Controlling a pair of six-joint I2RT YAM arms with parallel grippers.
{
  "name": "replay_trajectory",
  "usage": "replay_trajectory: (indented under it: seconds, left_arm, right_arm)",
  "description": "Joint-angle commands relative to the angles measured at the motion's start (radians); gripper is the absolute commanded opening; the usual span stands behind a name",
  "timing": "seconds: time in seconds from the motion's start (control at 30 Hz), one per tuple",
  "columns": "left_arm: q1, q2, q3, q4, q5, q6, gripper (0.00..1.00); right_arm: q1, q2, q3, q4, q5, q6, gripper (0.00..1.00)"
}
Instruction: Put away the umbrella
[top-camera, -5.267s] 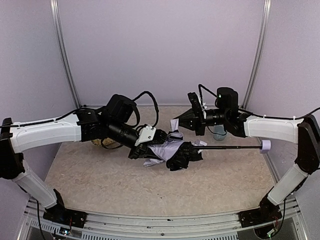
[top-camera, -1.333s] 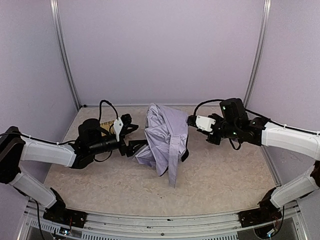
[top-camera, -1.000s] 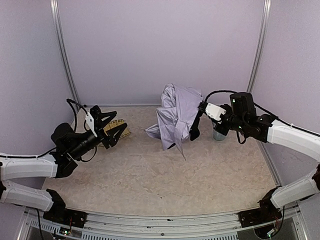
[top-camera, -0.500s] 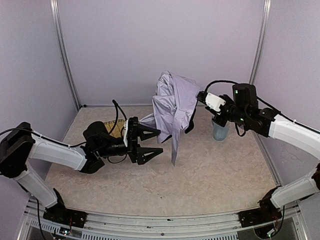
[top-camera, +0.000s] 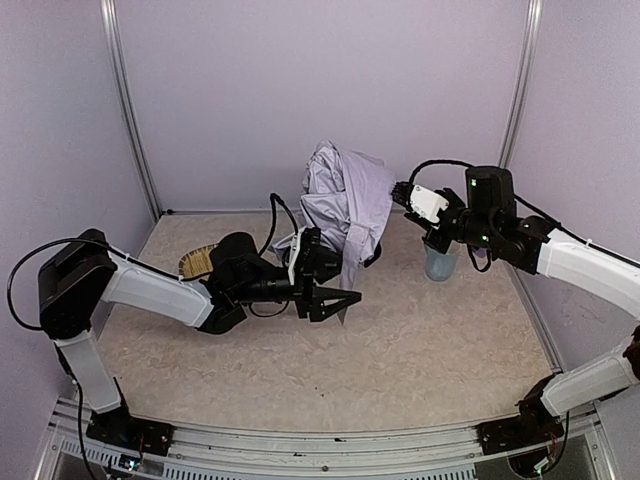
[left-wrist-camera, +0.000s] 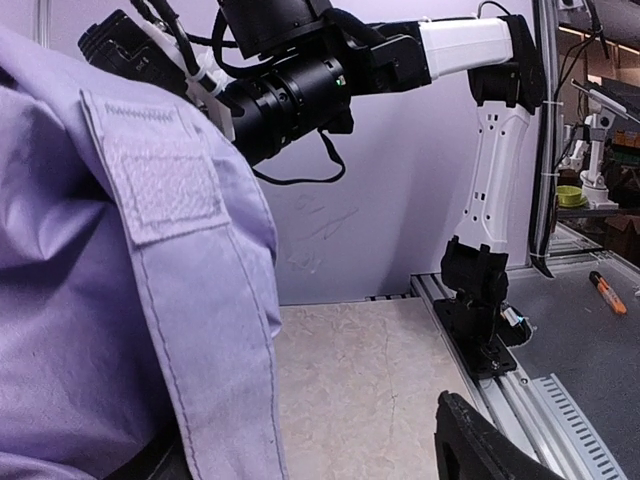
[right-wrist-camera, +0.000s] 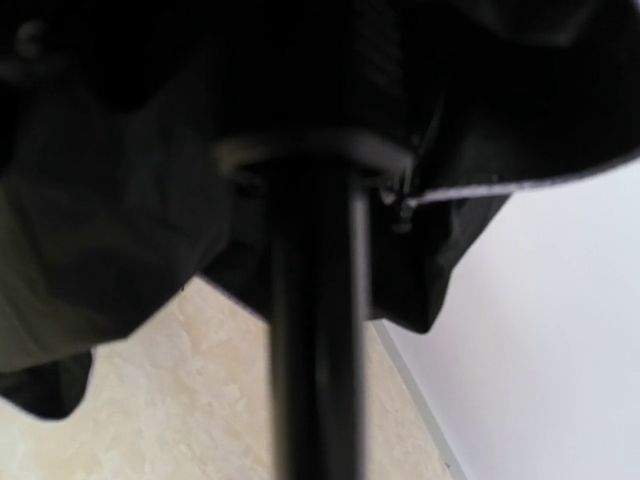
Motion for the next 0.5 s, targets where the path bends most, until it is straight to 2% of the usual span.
replay_trajectory:
  seconds: [0.0,0.17,0.23,0.4,0.47]
  left_arm:
    - [0.005,0.009,0.003,0.051,0.050,-0.031,0.68]
    - [0.006,-0.001,-0.045,0.095,0.110,-0.033,0.56]
    - [0.002,0.011,-0.043,0.079,0.111,-0.024,0.44]
    - [0.002,0.014,-0.048,0.107,0.119,-0.038,0.02]
    - [0.003,-0.004,-0.051,0.093,0.110,-0.029,0.00]
  right_arm:
    - [0.000,-0.024,0.047,0.085,-0.027,0.036,0.00]
    - [0.000,-0.024,0.050,0.085,-0.019,0.031,0.00]
    - [0.000,-0.019,0.054,0.083,-0.027,0.037,0.00]
    - [0.000,-0.020,0.058,0.077,-0.028,0.051,0.00]
    - [-0.002,-0.022,0.058,0.069,-0.011,0.060,0.00]
